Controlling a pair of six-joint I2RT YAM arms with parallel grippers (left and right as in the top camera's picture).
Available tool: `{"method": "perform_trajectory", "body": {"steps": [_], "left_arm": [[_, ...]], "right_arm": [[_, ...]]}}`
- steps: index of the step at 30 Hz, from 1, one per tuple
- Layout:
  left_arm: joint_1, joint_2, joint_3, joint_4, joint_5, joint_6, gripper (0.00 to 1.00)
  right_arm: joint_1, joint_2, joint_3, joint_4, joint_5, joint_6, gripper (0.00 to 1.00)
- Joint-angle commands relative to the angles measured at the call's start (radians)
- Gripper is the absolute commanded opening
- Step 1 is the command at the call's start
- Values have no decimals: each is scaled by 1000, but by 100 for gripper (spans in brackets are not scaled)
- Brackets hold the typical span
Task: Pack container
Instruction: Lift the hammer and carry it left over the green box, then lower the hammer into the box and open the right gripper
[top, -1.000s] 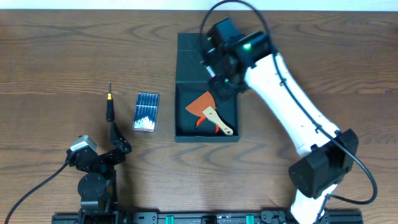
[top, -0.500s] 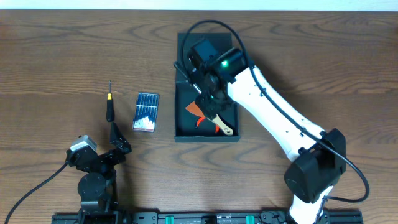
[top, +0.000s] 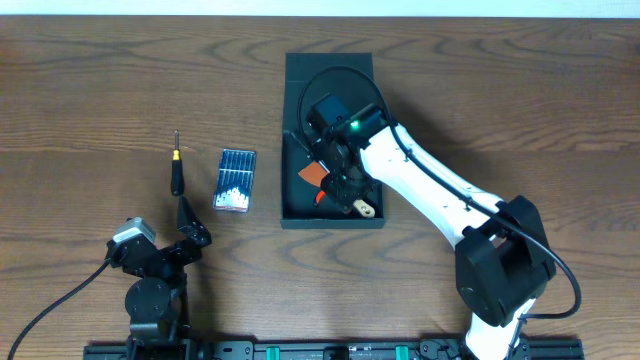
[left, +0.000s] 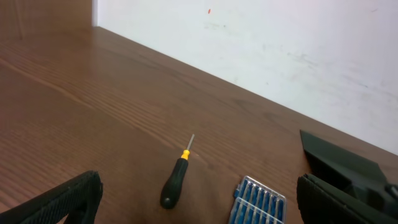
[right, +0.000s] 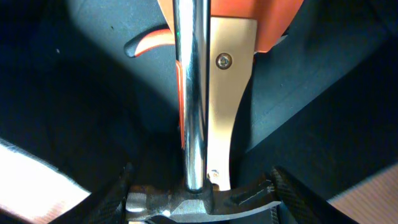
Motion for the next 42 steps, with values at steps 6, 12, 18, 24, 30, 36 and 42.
{"method": "perform_trajectory", "body": {"steps": [6, 12, 18, 24, 30, 36, 42], "left_arm": [[2, -7, -30, -7, -2, 18, 98], [2, -7, -30, -7, -2, 18, 99], [2, -7, -30, -7, -2, 17, 99], [2, -7, -30, -7, -2, 18, 99], [2, -7, -30, -7, -2, 18, 98], [2, -7, -30, -7, -2, 18, 99], [2, -7, -30, -7, -2, 18, 99]], "right_arm": [[0, -7, -67, 42, -3, 23, 28], [0, -7, -83, 54, -3, 23, 30], [0, -6, -85, 63, -4, 23, 31], [0, -5, -113, 91, -3, 23, 32], [0, -5, -154, 133, -3, 23, 41], [0, -5, -154, 153, -3, 23, 75], [0, -5, -154, 167, -3, 23, 84]]}}
